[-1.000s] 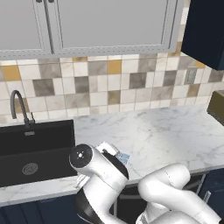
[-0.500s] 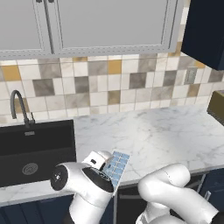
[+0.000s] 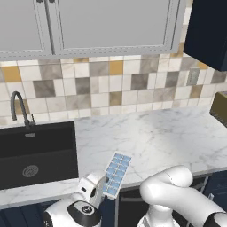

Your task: The ice cube tray has been filled with water. Take the tray and place it in the freezer to make ice. Close the freezer door after placing the tray.

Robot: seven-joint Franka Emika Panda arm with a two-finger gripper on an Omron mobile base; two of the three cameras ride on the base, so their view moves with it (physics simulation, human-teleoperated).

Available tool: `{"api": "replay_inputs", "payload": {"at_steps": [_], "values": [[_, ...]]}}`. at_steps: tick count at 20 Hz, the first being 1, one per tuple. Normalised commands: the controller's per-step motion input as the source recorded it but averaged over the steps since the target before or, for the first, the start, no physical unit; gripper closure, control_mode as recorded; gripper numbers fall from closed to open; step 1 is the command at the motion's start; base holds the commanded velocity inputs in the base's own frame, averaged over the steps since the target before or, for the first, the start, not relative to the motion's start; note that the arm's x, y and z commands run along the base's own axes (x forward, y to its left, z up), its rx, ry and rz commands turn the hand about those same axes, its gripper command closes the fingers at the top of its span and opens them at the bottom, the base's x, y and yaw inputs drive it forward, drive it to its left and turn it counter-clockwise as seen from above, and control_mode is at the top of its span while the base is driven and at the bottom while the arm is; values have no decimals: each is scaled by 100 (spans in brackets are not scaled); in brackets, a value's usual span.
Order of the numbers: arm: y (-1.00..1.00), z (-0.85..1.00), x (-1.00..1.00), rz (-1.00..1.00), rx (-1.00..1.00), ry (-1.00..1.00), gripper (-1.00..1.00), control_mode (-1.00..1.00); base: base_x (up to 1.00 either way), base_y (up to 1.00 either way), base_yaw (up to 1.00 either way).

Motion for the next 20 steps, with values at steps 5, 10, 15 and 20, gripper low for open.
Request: {"api": "replay_inputs", "payload": {"at_steps": [5,10,15,20], "values": [[1,-20,0,2,-19,-17,-100,-100,0,0,0],[4,-13,0,4,-13,-18,-100,-100,0,0,0],[8,-22,0,6,-13,-21,-100,-100,0,0,0],[5,-28,0,6,-8,-12,-100,-100,0,0,0]]}}
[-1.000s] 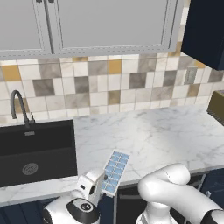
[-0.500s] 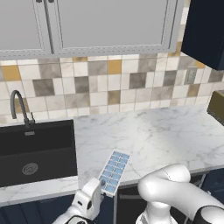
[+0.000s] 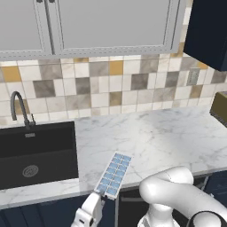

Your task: The ice cube tray has been filled with water. Take the tray and place it in the freezer to make ice. Close the freezer door after placing the tray.

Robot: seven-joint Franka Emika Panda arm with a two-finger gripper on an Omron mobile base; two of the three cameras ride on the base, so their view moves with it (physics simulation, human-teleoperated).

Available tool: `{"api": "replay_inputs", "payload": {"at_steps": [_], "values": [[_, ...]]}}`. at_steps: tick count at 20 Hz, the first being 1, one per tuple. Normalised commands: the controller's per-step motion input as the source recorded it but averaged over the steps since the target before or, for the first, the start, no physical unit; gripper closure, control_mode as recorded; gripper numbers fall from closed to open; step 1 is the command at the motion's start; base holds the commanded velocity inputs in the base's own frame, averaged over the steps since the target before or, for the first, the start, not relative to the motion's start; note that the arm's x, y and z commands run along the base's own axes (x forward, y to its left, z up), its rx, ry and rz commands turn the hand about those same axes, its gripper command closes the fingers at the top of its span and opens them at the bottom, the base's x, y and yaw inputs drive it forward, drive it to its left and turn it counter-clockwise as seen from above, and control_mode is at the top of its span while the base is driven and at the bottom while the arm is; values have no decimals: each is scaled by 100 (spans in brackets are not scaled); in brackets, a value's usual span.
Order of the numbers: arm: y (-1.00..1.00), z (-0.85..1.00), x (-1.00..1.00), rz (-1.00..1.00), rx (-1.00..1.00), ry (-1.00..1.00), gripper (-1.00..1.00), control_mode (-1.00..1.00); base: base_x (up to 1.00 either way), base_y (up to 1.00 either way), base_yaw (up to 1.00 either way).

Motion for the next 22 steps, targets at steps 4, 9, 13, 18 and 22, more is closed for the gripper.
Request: {"api": "replay_inputs", "payload": {"at_steps": [4,9,13,18,22], "values": [[0,-17,0,5,-1,-9,-100,-100,0,0,0],[0,-4,0,4,0,-2,-100,-100,0,0,0],[0,-7,3,5,0,0,-100,-100,0,0,0],[0,-6,10,4,4,0,-100,-100,0,0,0],[-1,0,13,3,8,0,-100,-100,0,0,0]]}}
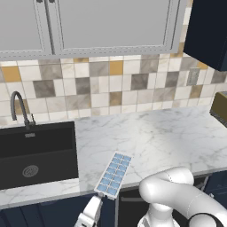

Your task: The ice cube tray has been filled with water. Take the tray and place it in the freezer to make ice. Close the freezer door after placing the tray.

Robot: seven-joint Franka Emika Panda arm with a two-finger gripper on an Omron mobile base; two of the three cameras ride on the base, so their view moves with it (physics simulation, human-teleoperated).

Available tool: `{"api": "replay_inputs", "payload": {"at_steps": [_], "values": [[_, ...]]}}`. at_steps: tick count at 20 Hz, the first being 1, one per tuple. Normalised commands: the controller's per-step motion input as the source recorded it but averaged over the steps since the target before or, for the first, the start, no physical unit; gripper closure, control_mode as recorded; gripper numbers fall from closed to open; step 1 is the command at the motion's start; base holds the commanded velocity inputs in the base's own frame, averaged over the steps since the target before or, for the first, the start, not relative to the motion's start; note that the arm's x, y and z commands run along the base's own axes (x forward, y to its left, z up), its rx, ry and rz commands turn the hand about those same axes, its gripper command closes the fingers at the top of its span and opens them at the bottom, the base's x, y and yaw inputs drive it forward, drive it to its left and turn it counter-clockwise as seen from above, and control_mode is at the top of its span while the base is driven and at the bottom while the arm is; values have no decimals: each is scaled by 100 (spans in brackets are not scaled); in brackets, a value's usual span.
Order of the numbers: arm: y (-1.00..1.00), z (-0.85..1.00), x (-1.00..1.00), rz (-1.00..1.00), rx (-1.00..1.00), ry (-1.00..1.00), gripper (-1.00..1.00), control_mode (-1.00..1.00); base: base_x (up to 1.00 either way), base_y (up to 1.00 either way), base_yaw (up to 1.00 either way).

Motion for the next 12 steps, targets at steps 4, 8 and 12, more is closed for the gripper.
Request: {"api": "replay_inputs", "payload": {"at_steps": [4,8,12], "values": [[0,-2,9,3,8,0,-100,-100,0,0,0],[0,-13,8,4,6,0,-100,-100,0,0,0],[-1,-10,9,4,6,0,-100,-100,0,0,0]]}}
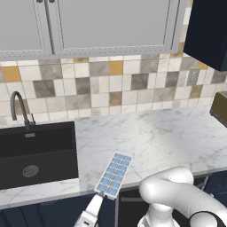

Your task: The ice cube tray has been filled with water. Take the tray and place it in the freezer to make ice. Close the freezer door after placing the tray.

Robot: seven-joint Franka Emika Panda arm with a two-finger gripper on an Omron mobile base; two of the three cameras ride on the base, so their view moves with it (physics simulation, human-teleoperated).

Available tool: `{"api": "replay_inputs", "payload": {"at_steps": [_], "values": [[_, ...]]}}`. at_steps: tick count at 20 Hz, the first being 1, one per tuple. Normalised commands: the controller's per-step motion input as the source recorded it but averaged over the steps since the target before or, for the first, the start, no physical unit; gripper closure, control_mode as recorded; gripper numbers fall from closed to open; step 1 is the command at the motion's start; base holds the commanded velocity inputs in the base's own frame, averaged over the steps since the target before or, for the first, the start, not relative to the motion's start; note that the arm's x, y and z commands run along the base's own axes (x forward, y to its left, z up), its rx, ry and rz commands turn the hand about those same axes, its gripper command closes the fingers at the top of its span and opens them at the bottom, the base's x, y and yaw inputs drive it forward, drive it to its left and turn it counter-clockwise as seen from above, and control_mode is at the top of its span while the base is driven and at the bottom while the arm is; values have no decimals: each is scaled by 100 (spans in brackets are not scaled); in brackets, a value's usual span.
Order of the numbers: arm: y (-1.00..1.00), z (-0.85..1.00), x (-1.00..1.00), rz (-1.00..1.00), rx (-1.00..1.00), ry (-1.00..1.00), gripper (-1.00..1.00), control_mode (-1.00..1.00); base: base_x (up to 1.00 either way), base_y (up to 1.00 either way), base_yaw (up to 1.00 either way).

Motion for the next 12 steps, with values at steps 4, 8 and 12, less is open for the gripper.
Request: {"api": "replay_inputs", "payload": {"at_steps": [4,8,12], "values": [[-2,-3,11,4,6,0,-100,-100,0,0,0],[-5,-9,14,5,6,0,-100,-100,0,0,0],[-9,-12,14,6,6,0,-100,-100,0,0,0]]}}
